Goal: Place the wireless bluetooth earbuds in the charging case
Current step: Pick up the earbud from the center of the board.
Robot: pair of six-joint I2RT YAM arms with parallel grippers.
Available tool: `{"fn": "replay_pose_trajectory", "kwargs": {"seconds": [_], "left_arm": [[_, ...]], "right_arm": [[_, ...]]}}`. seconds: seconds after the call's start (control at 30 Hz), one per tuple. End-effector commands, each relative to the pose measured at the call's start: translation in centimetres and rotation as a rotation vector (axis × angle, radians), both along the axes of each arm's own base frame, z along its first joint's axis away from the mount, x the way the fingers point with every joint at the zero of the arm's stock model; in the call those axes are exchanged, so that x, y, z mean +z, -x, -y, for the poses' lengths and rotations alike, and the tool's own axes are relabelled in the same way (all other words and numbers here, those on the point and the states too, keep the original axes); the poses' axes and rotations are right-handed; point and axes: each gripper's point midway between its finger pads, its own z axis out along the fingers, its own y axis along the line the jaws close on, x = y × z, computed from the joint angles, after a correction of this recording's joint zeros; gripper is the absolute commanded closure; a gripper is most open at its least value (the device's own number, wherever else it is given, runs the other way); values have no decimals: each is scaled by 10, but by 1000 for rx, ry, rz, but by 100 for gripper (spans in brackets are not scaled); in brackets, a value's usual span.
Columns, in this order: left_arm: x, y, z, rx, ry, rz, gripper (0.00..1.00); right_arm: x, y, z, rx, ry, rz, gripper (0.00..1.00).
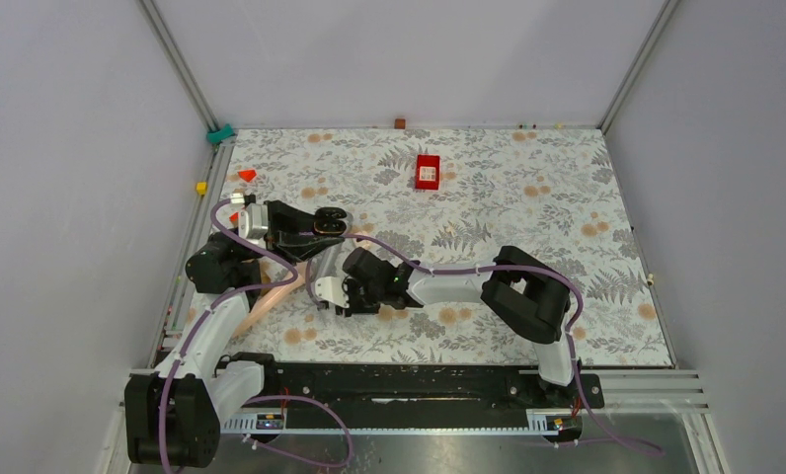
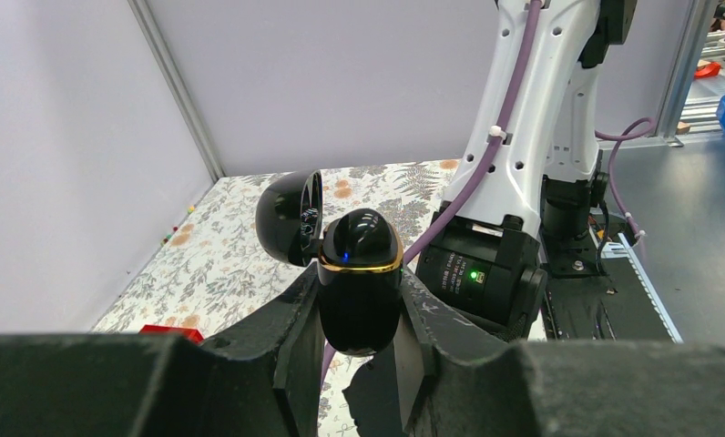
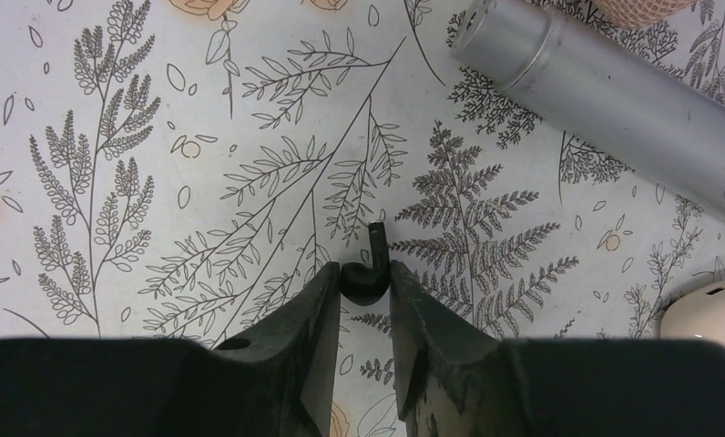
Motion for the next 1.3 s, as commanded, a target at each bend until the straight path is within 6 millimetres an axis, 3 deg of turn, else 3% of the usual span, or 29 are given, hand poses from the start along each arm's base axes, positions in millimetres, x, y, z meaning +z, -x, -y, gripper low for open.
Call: {"fn": "replay_pose_trajectory", "kwargs": {"seconds": [0.0,0.23,0.37,0.53,0.77,0.9,1.13,1.27], "left_arm": [[12,5,-2,11,10,72,100],[13,5,-2,13,14,68,100],[12,4,-2,14,15,65,100],[11,1,-2,15,16,50,100],[6,-4,-1,10,12,32,100],[2,-6,3,-6,5,17,100],[-27,-23,22,-19,-62,-26,100],[-58,-32,39,-1,-199,-49,100]], "right_arm": [[-1,7,16,-3,83,-20,73],[36,8,17,-40,32,-81,76],[65,-4,28,-95,-22,-155,76],[103,-24,58,-172,-85,-200,76],[130,-43,112,-314,-96,-262,76],[151,-43,135,-401,-156,-375,76],[177,-34,166,-495,-187,-460,75],[160,-36,186,-577,-111,-469,74]]}}
